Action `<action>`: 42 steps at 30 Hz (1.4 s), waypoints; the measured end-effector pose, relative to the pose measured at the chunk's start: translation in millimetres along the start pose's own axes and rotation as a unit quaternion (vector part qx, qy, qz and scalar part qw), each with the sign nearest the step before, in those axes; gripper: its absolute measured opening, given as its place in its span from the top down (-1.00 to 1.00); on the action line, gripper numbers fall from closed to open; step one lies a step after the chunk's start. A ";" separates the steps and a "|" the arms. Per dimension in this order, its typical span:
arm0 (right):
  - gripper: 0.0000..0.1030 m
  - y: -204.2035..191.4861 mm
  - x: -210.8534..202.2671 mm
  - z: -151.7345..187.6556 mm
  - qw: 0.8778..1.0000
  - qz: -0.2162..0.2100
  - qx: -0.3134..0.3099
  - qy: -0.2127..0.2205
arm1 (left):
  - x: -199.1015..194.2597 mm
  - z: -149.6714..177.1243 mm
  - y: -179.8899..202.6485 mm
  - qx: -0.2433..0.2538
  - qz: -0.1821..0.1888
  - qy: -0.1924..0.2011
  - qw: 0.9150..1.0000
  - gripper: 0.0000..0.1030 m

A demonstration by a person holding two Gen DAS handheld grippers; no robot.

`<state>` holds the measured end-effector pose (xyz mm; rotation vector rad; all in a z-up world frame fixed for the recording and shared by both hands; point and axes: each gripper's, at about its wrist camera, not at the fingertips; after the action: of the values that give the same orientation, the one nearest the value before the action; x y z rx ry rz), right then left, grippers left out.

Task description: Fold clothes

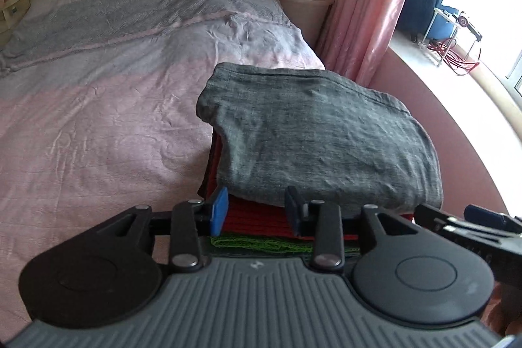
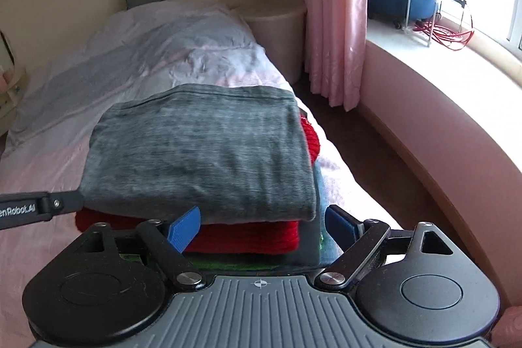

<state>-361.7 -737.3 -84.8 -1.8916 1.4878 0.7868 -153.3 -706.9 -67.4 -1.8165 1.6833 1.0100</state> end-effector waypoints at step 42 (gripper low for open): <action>-0.93 -17.1 -18.8 8.8 0.998 0.010 0.019 -0.061 | -18.7 18.1 15.1 0.067 -0.050 -0.011 0.996 -0.35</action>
<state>-349.4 -715.6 -74.6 -1.7707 1.4379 0.8608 -171.4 -683.5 -62.1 -1.7759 1.5903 0.8515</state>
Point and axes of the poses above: each gripper's, at about its wrist camera, not at the fingertips, and x roughly the way its jaws point, y to its right, z to its underside, and after that the axes turned 5 degrees about z, right-handed
